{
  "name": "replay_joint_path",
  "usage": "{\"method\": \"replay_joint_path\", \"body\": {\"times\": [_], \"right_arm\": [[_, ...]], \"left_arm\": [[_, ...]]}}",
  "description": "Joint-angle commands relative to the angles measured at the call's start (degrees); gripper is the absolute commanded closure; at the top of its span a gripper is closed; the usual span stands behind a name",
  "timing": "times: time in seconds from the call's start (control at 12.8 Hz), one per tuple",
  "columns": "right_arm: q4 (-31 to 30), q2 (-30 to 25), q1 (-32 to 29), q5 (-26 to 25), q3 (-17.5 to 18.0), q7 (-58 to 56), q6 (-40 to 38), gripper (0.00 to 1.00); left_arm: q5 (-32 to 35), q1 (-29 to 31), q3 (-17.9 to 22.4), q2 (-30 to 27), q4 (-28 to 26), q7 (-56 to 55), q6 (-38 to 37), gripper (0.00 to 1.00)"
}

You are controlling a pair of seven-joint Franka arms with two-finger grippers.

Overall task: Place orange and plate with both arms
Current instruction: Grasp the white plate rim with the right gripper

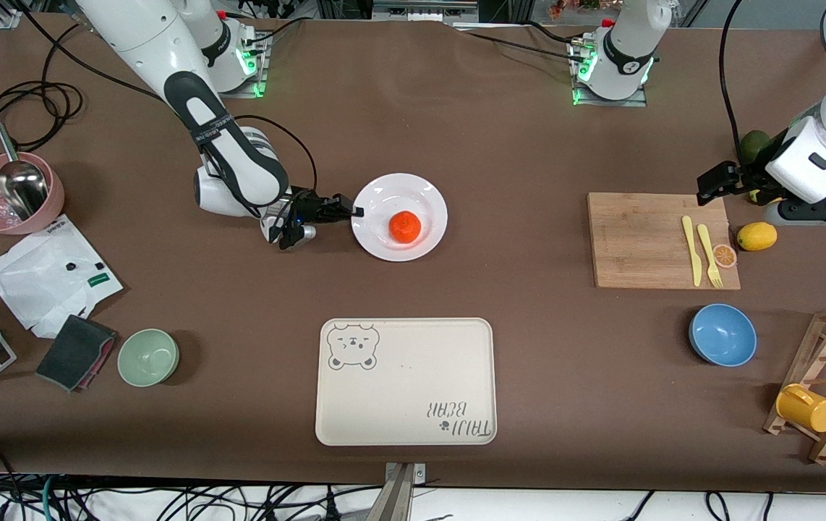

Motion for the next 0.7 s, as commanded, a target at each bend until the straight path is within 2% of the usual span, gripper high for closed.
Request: {"method": "replay_joint_path", "body": {"times": [0.0, 0.39, 0.62], "right_arm": [[0.8, 0.7, 0.7, 1.8, 0.5, -1.4, 1.2, 0.77], [1.4, 1.2, 1.4, 2.5, 0.5, -1.4, 1.9, 0.81], [1.5, 1.3, 1.6, 2.4, 0.5, -1.4, 1.9, 0.96]], "left_arm": [[-1.0, 0.3, 0.0, 0.7, 1.8, -0.1, -1.5, 0.0], [-1.0, 0.3, 0.0, 0.7, 1.8, -0.1, -1.5, 0.0], [-1.0, 0.5, 0.0, 0.7, 1.8, 0.0, -1.5, 0.0]]}}
